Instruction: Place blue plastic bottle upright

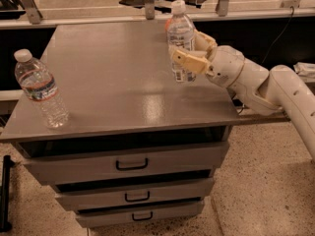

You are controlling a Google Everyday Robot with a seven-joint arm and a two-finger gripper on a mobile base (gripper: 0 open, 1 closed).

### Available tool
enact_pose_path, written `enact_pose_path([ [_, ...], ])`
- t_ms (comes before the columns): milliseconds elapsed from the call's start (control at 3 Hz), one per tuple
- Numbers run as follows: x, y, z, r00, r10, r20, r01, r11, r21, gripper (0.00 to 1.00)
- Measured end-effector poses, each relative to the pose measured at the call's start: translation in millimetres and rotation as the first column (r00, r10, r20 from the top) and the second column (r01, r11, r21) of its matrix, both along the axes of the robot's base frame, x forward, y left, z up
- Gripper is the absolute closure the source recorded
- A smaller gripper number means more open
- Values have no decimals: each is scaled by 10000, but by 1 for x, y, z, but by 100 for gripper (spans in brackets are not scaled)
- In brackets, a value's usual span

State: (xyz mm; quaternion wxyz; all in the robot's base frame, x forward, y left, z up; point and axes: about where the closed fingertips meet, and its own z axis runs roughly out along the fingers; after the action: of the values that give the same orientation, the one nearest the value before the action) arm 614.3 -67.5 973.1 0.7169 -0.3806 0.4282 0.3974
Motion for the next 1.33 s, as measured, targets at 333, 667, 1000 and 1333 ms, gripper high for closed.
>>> enact_pose_path([
  [333, -5, -16, -16, 9998, 180, -72, -179, 9997, 165, 100],
  [667, -8, -26, -27, 9990, 417, -163, -411, 9986, 347, 100],
  [1000, -9, -33, -37, 9979, 607, -238, -594, 9969, 509, 100],
  [1333, -12, -39, -45, 9969, 727, -313, -703, 9950, 708, 83],
])
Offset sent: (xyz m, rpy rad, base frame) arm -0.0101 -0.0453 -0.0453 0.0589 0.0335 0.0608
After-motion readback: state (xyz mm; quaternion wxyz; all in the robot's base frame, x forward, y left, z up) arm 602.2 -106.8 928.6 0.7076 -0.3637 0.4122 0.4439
